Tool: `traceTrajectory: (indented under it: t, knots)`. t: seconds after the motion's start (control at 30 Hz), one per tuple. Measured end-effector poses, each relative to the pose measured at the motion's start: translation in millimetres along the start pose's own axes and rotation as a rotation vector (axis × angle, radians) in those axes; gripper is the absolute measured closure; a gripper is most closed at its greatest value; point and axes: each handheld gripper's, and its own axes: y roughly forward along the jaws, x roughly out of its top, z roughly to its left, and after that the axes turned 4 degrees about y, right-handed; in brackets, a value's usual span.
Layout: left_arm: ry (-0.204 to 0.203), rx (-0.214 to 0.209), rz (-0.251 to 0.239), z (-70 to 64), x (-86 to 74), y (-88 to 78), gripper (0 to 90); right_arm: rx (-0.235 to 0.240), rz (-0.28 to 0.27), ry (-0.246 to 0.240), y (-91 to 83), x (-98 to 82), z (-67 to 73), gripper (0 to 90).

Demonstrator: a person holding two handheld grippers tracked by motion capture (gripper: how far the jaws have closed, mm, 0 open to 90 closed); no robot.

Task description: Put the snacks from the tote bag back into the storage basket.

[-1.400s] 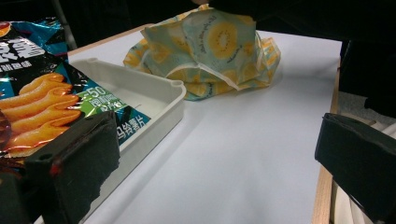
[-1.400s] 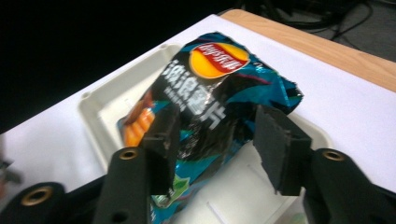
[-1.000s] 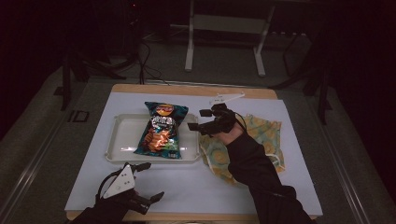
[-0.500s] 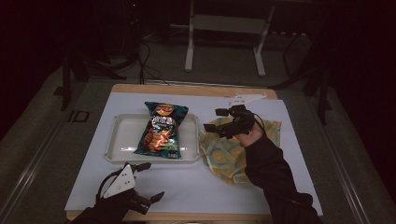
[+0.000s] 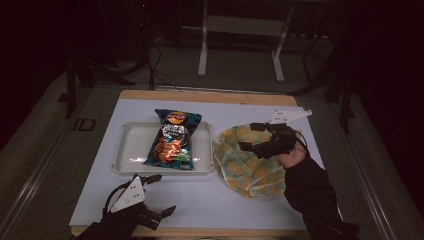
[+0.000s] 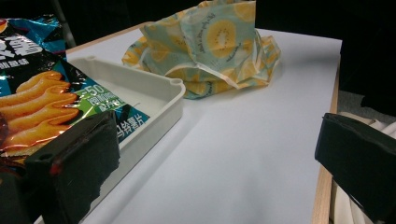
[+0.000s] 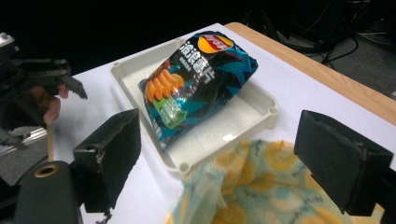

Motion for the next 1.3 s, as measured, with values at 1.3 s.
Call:
traceTrajectory:
  t: [1.3]
  knots:
    - [0.006,0.002,0.009,-0.2,0.1,0.9,0.4,-0.409,-0.124,0.073,-74.5,-125.8,-12.5,12.8]
